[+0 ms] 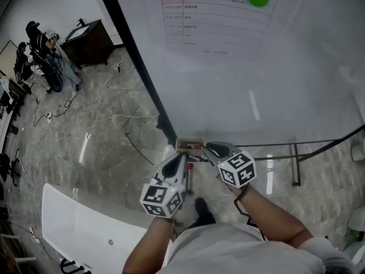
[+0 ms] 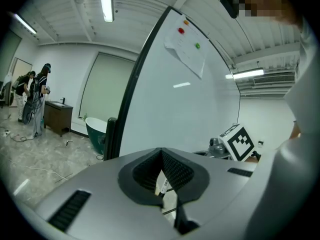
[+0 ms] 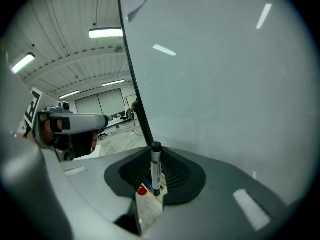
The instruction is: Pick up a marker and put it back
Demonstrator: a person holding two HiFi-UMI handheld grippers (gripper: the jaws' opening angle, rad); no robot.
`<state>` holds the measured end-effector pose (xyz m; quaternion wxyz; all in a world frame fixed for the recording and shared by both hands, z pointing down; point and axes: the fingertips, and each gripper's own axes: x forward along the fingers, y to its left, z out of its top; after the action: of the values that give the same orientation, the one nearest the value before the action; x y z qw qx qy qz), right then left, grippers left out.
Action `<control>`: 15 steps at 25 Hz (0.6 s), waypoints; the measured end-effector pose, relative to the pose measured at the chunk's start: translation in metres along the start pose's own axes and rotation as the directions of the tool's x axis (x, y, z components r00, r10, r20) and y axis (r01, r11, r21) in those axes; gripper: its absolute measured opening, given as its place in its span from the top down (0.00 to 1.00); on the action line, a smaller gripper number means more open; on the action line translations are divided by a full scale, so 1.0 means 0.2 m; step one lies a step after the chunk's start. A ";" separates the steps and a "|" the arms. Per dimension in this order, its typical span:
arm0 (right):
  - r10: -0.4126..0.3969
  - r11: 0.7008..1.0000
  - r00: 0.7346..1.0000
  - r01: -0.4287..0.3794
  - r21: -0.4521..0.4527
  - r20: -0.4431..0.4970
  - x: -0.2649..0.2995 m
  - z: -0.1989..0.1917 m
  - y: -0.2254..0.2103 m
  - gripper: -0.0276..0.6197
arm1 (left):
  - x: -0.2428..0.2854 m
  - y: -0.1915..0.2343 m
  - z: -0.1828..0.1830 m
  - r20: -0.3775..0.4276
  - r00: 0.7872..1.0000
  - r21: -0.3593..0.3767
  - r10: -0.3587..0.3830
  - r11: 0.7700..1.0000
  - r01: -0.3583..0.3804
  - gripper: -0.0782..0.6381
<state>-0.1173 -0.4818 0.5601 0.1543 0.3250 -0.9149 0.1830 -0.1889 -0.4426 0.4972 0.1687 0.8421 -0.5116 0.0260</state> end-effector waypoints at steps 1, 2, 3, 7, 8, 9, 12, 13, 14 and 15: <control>0.003 1.000 1.000 -0.002 -0.017 0.026 -0.06 0.05 0.02 0.86 | -0.01 -0.05 0.03 0.012 1.000 0.012 -0.002 1.000 0.002 0.88; 0.007 0.999 0.999 -0.005 -0.034 0.052 -0.12 0.10 0.04 0.86 | -0.03 -0.09 0.06 0.025 1.000 0.023 -0.004 1.000 0.003 0.88; 0.013 0.999 0.997 -0.010 -0.049 0.080 -0.19 0.15 0.07 0.86 | -0.04 -0.14 0.09 0.038 0.999 0.033 -0.005 0.999 0.004 0.88; 0.047 0.993 0.980 -0.025 -0.113 0.195 -0.50 0.37 0.19 0.86 | -0.11 -0.35 0.20 0.086 0.996 0.073 -0.012 0.997 0.006 0.88; 0.052 0.991 0.974 -0.023 -0.133 0.220 -0.57 0.42 0.21 0.86 | -0.13 -0.40 0.22 0.097 0.995 0.080 -0.015 0.997 0.007 0.88; 0.058 0.988 0.968 -0.022 -0.150 0.243 -0.64 0.47 0.24 0.86 | -0.14 -0.44 0.25 0.108 0.994 0.087 -0.016 0.996 0.007 0.88; 0.070 0.985 0.956 -0.020 -0.173 0.284 -0.80 0.57 0.28 0.86 | -0.19 -0.54 0.32 0.133 0.991 0.108 -0.019 0.994 0.004 0.88; 0.070 0.984 0.954 -0.018 -0.174 0.293 -0.84 0.59 0.29 0.86 | -0.20 -0.57 0.34 0.140 0.990 0.116 -0.020 0.993 0.004 0.88; 0.069 0.984 0.951 -0.015 -0.177 0.300 -0.87 0.61 0.29 0.86 | -0.20 -0.59 0.36 0.147 0.989 0.123 -0.024 0.992 0.006 0.88; 0.068 0.984 0.949 -0.013 -0.180 0.307 -0.90 0.62 0.29 0.86 | -0.21 -0.62 0.38 0.153 0.988 0.129 -0.030 0.992 0.010 0.88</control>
<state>-0.0425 -0.3963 0.3651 0.0322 0.3160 -0.9468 0.0514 -0.1113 -0.3786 0.3843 0.0747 0.8558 -0.5119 -0.0084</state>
